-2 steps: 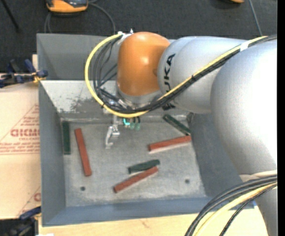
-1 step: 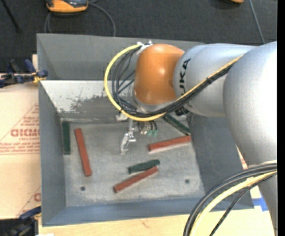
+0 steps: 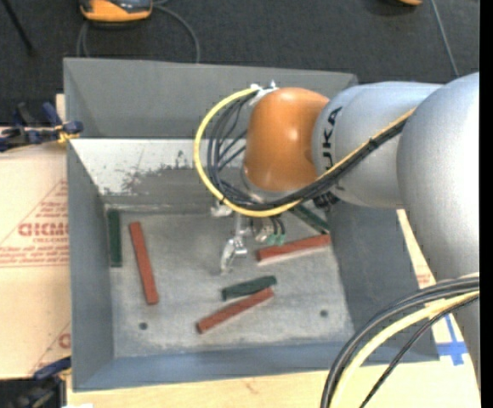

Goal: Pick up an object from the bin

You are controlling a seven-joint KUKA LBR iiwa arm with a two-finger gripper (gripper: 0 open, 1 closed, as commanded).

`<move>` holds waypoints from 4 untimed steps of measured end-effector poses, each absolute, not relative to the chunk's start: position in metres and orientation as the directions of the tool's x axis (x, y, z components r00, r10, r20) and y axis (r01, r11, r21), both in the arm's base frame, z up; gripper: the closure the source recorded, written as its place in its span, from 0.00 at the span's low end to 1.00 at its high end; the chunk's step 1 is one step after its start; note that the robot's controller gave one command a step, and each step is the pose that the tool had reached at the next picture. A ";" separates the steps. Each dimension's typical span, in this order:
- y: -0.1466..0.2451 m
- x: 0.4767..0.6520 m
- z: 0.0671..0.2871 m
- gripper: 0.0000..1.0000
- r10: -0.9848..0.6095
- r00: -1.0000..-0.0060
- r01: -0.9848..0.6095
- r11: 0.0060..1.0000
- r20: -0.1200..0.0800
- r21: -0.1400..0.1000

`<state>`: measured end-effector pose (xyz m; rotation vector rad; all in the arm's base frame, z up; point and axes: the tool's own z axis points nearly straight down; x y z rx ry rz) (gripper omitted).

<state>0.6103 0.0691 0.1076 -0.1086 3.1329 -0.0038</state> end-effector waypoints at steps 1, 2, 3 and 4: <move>0.114 0.608 0.089 0.00 -0.154 -0.988 -0.154 0.988 0.000 0.000; 0.092 0.599 0.107 0.00 -0.082 -0.997 -0.082 0.997 0.001 0.005; 0.063 0.569 0.104 0.00 -0.191 -0.982 -0.191 0.982 -0.007 -0.003; 0.064 0.509 0.086 1.00 -0.263 -0.965 -0.263 0.965 -0.002 0.001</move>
Offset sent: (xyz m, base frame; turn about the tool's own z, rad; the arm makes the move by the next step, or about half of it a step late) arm -0.0425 -0.0368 0.0334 -0.1278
